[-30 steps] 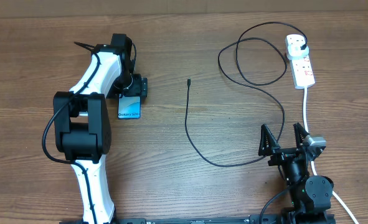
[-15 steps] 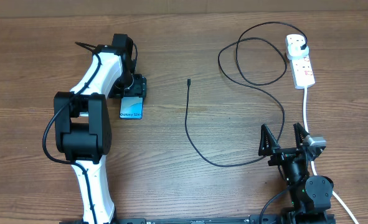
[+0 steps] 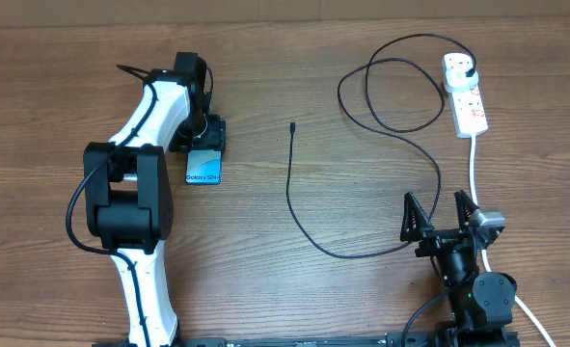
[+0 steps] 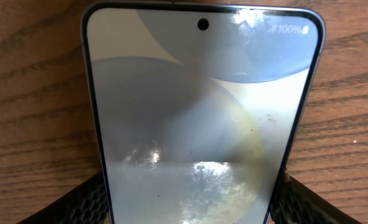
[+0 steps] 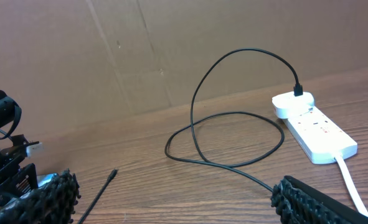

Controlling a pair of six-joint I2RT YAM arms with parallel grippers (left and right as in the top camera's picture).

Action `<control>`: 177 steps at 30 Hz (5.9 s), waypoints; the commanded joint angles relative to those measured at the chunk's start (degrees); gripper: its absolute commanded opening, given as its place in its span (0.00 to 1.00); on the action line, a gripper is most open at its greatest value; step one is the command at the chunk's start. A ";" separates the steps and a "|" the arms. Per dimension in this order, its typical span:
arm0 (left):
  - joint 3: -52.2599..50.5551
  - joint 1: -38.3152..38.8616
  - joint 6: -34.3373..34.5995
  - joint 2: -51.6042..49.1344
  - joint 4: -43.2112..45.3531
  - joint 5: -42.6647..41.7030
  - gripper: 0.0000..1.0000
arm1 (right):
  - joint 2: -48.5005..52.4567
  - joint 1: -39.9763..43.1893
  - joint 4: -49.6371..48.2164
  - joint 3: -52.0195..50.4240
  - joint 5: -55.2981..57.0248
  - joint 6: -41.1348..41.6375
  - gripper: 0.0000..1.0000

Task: Plug charger to phone and switch on socket
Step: 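Lower the left gripper and grasp the phone's top edge, then lift the phone with the left gripper and tilt it toward the cable, then move the right gripper toward the phone held by the left gripper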

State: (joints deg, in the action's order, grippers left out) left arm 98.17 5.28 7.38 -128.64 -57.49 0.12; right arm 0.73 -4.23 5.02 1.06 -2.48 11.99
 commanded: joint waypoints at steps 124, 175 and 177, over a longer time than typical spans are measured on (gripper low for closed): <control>17.81 0.70 53.11 -1.86 -28.79 -35.19 0.04 | -0.46 -0.31 -0.33 -0.59 0.74 0.24 1.00; 30.01 7.52 56.50 -1.81 -30.71 -11.98 0.04 | 81.31 -2.12 -36.44 34.64 -49.70 37.38 1.00; 30.01 7.54 58.40 -1.81 -30.71 -12.22 0.04 | 86.01 -3.69 -41.94 34.64 -49.46 39.78 1.00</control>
State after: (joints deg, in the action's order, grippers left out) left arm 126.74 13.04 61.34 -131.13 -88.05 -10.55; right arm 81.14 -5.80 -32.12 34.85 -49.50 41.08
